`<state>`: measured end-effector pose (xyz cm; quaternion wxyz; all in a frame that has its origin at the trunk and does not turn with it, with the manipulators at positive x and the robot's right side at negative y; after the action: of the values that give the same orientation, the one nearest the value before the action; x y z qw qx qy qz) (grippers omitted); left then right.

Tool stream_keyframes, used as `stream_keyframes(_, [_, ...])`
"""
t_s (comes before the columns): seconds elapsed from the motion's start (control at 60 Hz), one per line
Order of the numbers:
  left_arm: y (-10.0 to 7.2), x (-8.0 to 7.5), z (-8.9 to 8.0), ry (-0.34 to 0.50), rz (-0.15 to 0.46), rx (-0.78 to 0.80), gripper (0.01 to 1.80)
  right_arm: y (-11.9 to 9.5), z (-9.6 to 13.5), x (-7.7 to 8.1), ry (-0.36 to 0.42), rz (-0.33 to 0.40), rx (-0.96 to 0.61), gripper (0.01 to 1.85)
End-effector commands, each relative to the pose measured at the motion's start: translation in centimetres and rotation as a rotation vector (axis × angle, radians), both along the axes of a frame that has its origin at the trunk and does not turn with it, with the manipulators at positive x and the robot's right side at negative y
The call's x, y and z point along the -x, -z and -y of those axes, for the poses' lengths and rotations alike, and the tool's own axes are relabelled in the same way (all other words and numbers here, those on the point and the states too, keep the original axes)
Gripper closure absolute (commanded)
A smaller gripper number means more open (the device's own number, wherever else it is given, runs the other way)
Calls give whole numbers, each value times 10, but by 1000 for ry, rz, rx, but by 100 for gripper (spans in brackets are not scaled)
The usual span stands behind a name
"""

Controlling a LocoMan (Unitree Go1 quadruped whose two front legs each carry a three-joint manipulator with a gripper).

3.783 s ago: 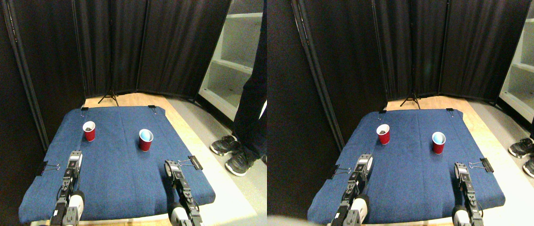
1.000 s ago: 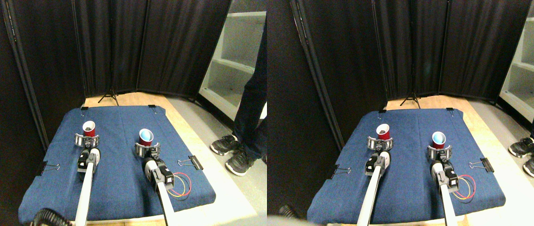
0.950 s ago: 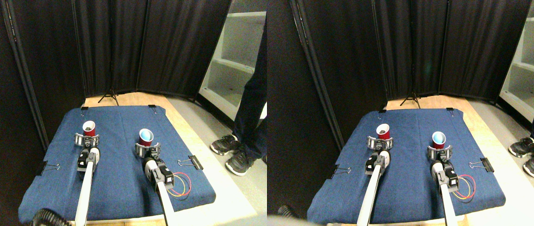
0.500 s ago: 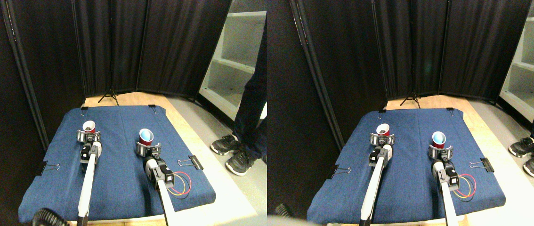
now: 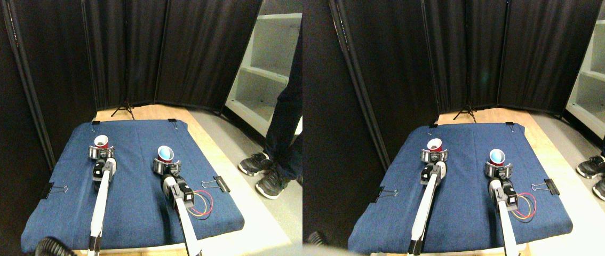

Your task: Pour (bimanual)

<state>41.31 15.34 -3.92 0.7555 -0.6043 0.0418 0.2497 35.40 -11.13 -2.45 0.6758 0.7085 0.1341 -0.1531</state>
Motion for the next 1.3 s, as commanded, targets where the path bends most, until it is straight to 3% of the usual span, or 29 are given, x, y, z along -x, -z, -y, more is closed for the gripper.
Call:
stream_keyframes(0.017, [12, -2, 3, 0, -54, -44, 70, -3, -1, -6, 3, 31, -7, 79])
stream_keyframes(0.55, [10, -4, 9, -10, -57, -60, 85, 10, 0, -22, -37, 22, -10, 80])
stream_keyframes(0.617, [9, -5, 9, -45, -50, -97, 98, 10, 1, -23, -25, 21, -20, 85])
stream_keyframes(0.633, [9, -5, 9, -89, -42, -143, 119, 10, 1, -23, -17, 22, -8, 108])
stream_keyframes(0.667, [9, -5, 9, -98, -41, -159, 126, 10, 1, -23, -11, 23, -2, 116])
stream_keyframes(0.683, [8, -6, 9, -127, -43, -211, 148, 9, 0, -22, 14, 28, 22, 137])
stream_keyframes(0.767, [7, -7, 11, -174, -33, -249, 148, 7, 0, -22, 29, 43, 21, 153])
stream_keyframes(1.0, [7, -8, 10, -166, -30, -246, 148, 3, 2, -19, 36, 50, 99, 153])
stream_keyframes(1.3, [-5, -3, 16, -78, -25, -241, 148, -2, 5, -14, 30, 44, 90, 153])
